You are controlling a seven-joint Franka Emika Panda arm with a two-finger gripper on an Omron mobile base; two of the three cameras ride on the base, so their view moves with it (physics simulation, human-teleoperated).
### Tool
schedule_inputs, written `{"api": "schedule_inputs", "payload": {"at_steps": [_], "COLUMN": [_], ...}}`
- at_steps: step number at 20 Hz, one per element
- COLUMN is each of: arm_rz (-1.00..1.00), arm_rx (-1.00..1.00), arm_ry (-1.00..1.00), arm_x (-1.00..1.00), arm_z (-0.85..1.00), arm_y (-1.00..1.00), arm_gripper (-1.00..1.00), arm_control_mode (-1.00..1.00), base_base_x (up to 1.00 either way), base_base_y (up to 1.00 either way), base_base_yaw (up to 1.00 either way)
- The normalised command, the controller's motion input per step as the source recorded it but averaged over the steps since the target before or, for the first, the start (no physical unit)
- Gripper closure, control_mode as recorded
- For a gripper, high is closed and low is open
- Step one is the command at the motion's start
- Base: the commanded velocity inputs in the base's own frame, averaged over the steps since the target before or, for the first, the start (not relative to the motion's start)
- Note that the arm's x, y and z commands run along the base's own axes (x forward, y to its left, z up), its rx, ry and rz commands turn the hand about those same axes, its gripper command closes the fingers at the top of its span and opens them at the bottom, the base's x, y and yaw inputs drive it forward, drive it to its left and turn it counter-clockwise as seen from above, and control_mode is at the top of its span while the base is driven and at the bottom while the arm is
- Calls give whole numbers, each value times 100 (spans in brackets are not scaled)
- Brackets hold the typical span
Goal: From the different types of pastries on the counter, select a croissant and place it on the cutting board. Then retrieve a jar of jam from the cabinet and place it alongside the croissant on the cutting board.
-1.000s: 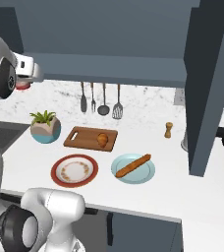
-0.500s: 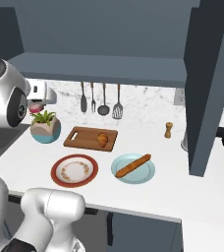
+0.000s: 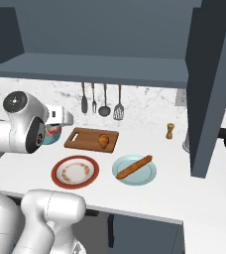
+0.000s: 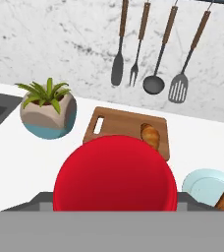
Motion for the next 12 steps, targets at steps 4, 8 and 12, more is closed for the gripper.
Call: {"api": "schedule_inputs", "payload": {"at_steps": [4, 8, 12], "arm_rz": [-10, -12, -7], "arm_rx": [-2, 0, 12], "arm_ry": [0, 0, 0], "arm_x": [42, 50, 38], "arm_z": [-48, -24, -10], "arm_y": [-16, -13, -4], "arm_gripper": [100, 100, 100], "arm_control_mode": [-100, -100, -100], "base_base_x": [0, 0, 0], "base_base_y": [0, 0, 0], "base_base_yaw": [0, 0, 0]}}
